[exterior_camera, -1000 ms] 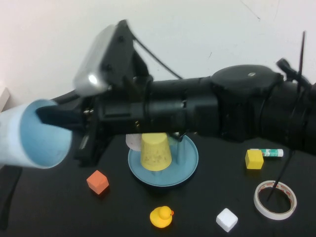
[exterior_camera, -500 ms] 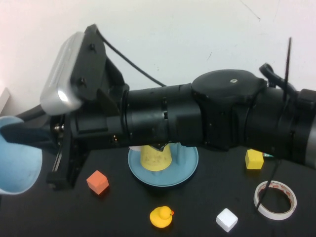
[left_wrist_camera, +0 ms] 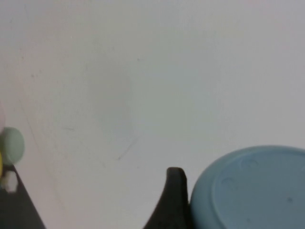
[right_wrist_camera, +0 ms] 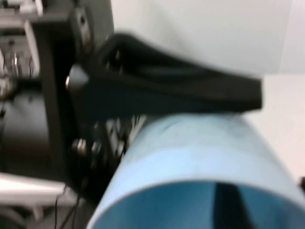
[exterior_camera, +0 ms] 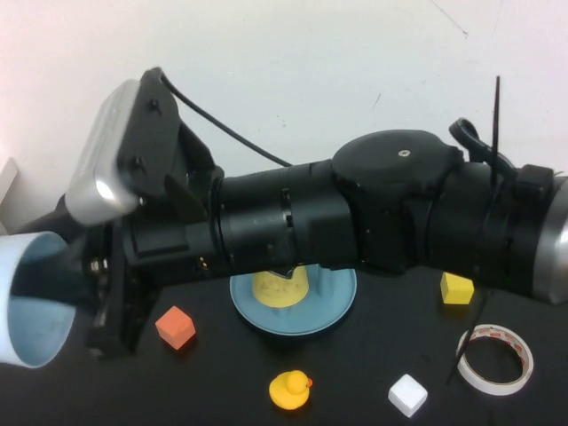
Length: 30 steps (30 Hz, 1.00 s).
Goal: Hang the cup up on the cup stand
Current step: Adjust the cup with two arms, then place the cup on the cup holder
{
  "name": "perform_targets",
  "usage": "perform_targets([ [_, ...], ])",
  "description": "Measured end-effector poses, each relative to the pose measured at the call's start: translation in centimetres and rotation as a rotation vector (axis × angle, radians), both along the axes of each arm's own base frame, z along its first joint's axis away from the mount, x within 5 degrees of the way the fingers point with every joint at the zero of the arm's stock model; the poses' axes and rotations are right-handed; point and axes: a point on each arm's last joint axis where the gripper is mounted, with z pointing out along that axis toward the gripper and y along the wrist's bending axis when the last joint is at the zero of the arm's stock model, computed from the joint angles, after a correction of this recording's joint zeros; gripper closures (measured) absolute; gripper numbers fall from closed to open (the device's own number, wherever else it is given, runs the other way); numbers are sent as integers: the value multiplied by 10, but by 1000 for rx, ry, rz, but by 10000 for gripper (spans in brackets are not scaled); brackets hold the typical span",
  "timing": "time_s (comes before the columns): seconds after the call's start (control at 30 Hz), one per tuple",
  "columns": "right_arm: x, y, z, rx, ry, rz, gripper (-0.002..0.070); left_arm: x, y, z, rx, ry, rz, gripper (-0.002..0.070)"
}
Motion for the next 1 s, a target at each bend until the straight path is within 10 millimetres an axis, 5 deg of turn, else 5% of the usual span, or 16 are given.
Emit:
perform_targets([
  [0.13, 0, -10, 3, -77, -19, 10, 258, 0, 2, 7, 145, -57, 38, 110],
  [0.4, 8, -73, 28, -339, -41, -49, 231, 12, 1, 47, 627, -248, 107, 110],
  [0.5, 8, -99, 35, -466, -38, -91, 313, 32, -3, 57, 821, -291, 73, 110],
  [0.7, -4, -139, 47, -687, -64, -182, 614, 96, -17, 63, 1079, -356, -103, 110],
  [1.0, -37, -193, 39, -774, -51, -422, 670, 201, -45, 53, 1138, -471, -395, 110],
])
